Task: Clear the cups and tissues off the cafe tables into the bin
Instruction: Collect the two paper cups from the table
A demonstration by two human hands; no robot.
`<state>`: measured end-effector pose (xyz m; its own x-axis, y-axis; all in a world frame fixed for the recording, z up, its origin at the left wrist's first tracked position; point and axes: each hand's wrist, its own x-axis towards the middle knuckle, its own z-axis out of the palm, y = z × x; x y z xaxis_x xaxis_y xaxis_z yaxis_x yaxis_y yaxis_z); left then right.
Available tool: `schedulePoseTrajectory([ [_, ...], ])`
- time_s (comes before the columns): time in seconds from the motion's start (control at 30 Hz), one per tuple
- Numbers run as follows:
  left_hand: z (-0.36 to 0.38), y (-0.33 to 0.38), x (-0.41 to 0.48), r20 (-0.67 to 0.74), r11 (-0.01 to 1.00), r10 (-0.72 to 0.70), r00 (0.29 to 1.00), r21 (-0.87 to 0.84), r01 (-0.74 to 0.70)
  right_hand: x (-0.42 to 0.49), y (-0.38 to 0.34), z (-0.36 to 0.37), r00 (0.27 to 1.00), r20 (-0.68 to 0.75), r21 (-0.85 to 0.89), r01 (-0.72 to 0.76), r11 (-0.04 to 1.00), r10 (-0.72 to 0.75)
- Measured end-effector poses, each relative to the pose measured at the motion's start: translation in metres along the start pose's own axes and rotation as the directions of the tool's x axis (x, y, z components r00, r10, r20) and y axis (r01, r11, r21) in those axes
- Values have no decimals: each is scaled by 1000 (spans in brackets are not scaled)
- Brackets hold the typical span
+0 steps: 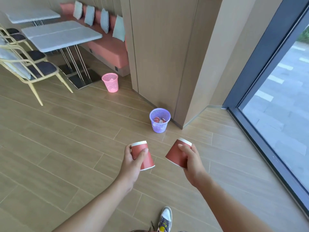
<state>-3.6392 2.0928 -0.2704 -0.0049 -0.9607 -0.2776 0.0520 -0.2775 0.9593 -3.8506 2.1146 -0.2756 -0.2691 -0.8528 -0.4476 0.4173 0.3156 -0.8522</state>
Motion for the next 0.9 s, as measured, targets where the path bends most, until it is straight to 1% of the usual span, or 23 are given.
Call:
schedulePoseTrajectory([
  [0.13, 27, 21, 68, -1, 999, -15, 1000, -36, 15, 68, -47, 13, 1000, 16, -12, 8, 1000, -8],
  [0.27, 44, 35, 134, -6, 999, -14, 1000, -48, 13, 128, -75, 26, 999, 28, -37, 34, 999, -33],
  [0.37, 54, 44, 189, 18, 998, -21, 1000, -56, 22, 175, -92, 39, 999, 16, -39, 49, 998, -49],
  [0.57, 71, 64, 322, 83, 997, -24, 996, -65, 29, 284, -123, 75, 996, -46, -44, 70, 997, -72],
  [0.7, 74, 84, 414, 119, 998, -46, 992, -39, 51, 358, -148, 109, 991, -125, -47, 52, 998, -57],
  [0.9, 73, 108, 511, 142, 998, -68, 988, -4, 69, 439, -165, 139, 986, -168, -38, 13, 999, -19],
])
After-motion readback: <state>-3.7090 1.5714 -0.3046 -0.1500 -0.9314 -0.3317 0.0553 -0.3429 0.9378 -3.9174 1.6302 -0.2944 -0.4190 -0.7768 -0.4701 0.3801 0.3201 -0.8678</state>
